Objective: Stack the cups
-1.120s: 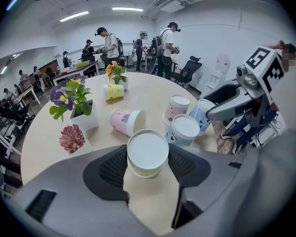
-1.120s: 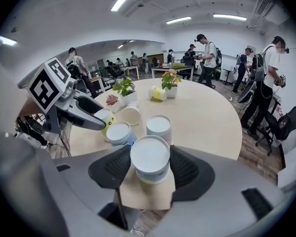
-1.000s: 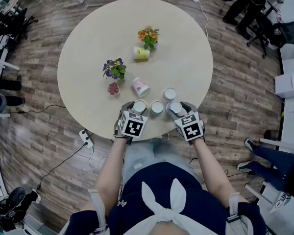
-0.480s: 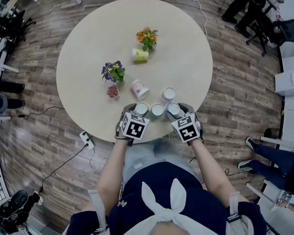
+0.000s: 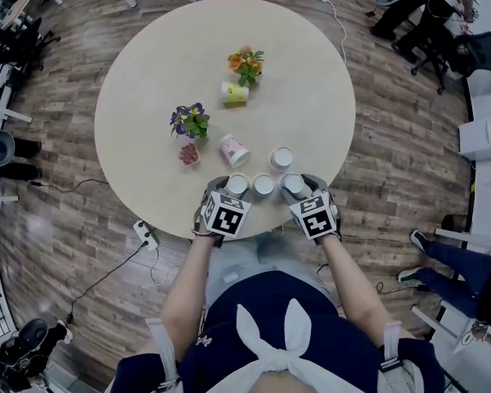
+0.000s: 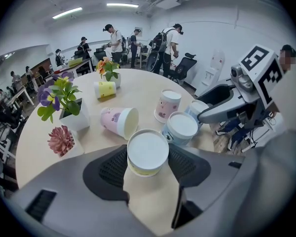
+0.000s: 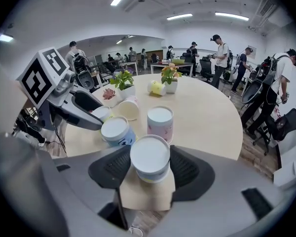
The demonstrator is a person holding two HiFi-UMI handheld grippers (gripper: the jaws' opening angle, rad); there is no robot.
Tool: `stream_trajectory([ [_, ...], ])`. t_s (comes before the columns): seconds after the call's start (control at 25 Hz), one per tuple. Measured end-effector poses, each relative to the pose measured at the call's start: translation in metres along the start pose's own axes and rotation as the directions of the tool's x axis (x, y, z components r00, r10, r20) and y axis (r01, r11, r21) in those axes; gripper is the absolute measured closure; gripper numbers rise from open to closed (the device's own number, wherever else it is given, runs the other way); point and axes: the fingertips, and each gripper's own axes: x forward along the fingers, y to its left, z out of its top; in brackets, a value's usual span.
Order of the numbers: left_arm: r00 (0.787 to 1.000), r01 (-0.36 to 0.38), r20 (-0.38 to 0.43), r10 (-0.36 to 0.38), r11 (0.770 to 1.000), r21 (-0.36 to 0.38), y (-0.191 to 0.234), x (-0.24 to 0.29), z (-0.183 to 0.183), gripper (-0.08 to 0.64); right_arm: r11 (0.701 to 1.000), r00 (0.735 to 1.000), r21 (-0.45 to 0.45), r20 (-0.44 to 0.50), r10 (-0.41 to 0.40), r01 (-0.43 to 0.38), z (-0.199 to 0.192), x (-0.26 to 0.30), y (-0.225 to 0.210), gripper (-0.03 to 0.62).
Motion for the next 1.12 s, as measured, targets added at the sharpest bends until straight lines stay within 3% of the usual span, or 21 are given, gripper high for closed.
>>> stream_trajectory([
  [0.96, 1.0, 0.002, 0.001, -0.002, 1.0, -0.009, -0.011, -0.003, -0.007, 0.29, 1.0, 1.0, -0.014, -0.011, 0.022, -0.022, -0.001, 0.002, 0.006, 0.33],
  [1.12, 1.0, 0.027, -0.015, -0.027, 0.999, -0.04, -0.013, -0.003, -0.01, 0.29, 0.998, 0.998, -0.006, -0.042, 0.055, -0.055, -0.007, 0.006, 0.012, 0.262],
])
